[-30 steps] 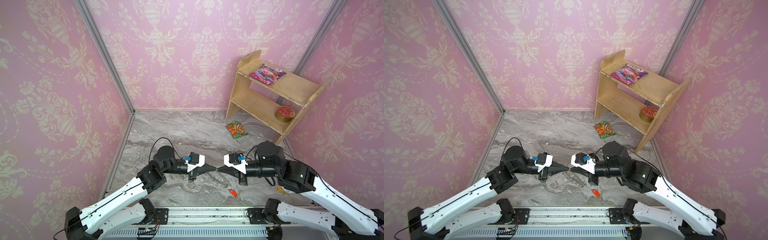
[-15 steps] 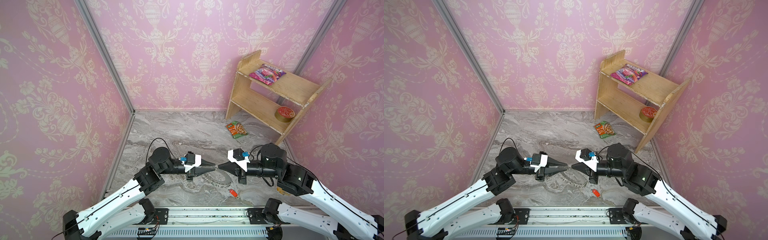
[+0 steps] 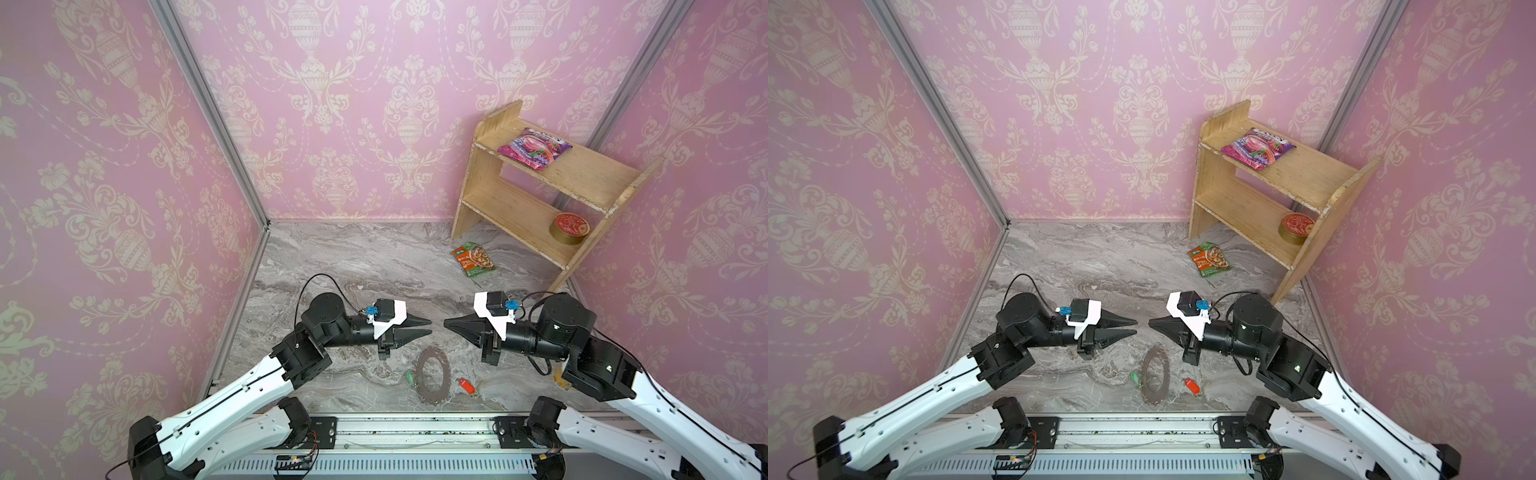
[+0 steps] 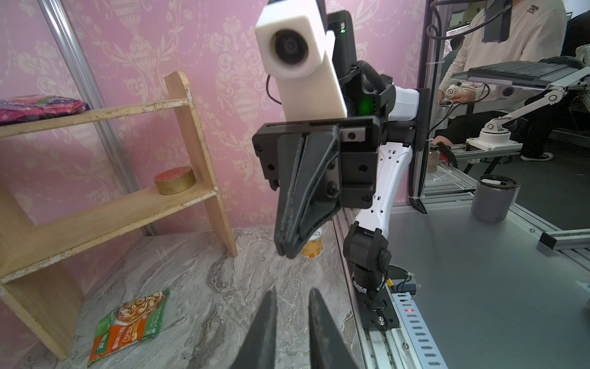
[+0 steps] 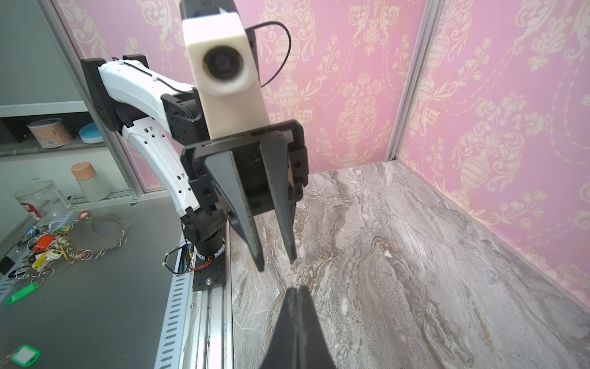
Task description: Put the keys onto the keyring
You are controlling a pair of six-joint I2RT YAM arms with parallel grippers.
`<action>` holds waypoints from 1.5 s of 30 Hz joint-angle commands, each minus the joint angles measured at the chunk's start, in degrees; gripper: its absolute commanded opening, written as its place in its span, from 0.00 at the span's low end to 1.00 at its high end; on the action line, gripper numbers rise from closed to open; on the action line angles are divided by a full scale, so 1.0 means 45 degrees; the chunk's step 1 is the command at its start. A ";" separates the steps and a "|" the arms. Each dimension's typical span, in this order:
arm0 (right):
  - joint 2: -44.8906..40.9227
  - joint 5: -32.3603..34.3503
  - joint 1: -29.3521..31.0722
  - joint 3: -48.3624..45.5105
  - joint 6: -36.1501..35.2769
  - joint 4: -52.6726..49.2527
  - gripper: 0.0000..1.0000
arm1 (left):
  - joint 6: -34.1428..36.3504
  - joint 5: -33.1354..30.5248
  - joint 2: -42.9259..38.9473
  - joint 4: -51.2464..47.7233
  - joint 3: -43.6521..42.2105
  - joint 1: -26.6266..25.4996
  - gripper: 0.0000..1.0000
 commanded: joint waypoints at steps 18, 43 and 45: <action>0.6302 0.1898 0.0048 -0.2672 0.7924 -0.2821 0.59 | -0.1999 -0.6479 -0.1958 -0.2756 -0.1662 0.0023 0.49; 1.3988 0.1268 0.0401 0.1137 0.9775 0.0255 0.81 | -0.2462 -0.8654 -0.3347 -0.3900 -0.2365 0.0019 0.61; 1.3751 0.1598 0.0332 0.1462 0.9276 -0.0339 0.81 | -0.2451 -0.8776 -0.3430 -0.4205 -0.2261 0.0028 0.62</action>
